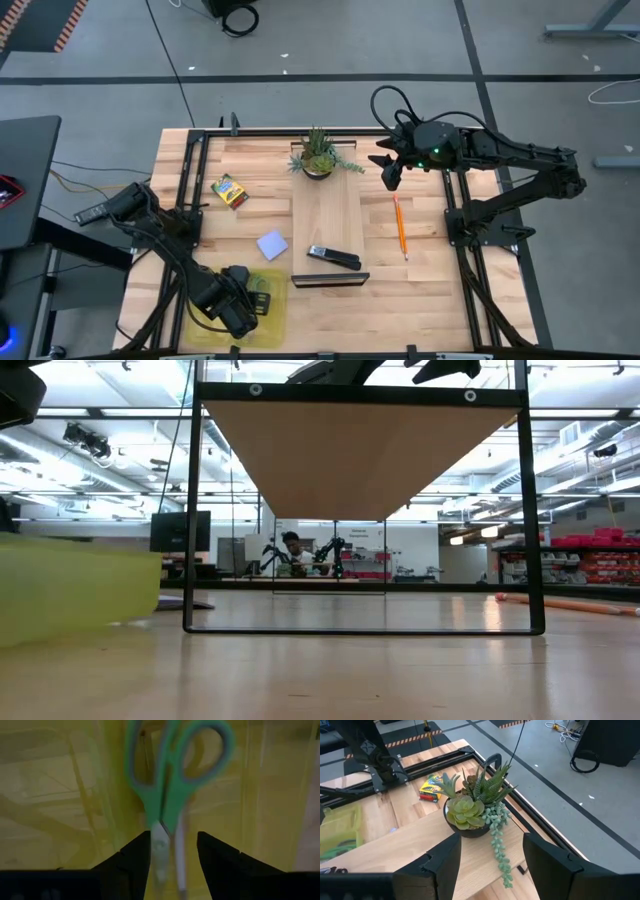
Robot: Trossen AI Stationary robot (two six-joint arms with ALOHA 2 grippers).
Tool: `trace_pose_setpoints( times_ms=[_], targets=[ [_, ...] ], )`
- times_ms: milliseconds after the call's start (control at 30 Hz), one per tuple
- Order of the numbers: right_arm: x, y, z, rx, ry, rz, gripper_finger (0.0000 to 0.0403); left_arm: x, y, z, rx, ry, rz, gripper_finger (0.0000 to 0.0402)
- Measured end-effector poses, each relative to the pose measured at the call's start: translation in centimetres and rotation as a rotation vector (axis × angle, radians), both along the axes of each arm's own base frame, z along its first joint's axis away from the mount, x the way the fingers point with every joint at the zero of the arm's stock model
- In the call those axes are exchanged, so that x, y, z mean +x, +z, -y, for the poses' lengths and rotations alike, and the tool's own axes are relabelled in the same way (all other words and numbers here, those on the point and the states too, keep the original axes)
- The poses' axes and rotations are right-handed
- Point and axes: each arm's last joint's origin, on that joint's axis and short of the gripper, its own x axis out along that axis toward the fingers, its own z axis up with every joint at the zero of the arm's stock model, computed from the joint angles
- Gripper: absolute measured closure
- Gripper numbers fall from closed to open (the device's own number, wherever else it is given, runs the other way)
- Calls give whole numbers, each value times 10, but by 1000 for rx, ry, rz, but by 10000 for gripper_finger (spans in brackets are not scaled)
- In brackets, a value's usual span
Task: Pack school essentials
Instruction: Put the sticky notes into the supply box
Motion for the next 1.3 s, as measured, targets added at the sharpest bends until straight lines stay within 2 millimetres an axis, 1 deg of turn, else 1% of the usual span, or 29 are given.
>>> trace_pose_setpoints(
  times_ms=[267, 400, 500, 600, 800, 1000, 1067, 1133, 1200, 1300],
  targets=[
    [0, 0, 0, 1, -2, 3, 183, 0, 0, 0, 1, -9, 2, 198],
    [0, 0, 0, 1, -1, 3, 183, 0, 3, -1, 3, -32, 14, 192],
    [0, 0, 0, -5, 2, 0, 183, 0, 11, -4, 32, -88, 66, 198],
    [0, 0, 0, -7, 3, -1, 183, 0, 20, -13, 86, -119, 111, 211],
    [0, 0, 0, -7, 4, -1, 183, -7, 35, -34, 168, -174, 69, 235],
    [0, 0, 0, -7, 4, -1, 183, -10, 52, -54, 202, -259, 69, 248],
    [0, 0, 0, -7, 4, -1, 183, -9, 55, -61, 224, -304, 60, 251],
    [0, 0, 0, -7, 4, -1, 183, -8, 58, -67, 251, -385, 57, 255],
    [0, 0, 0, -7, 4, -1, 183, -5, 58, -71, 291, -508, 47, 258],
    [0, 0, 0, -10, 6, -3, 183, -2, 58, -75, 360, -749, 37, 262]
  ],
)
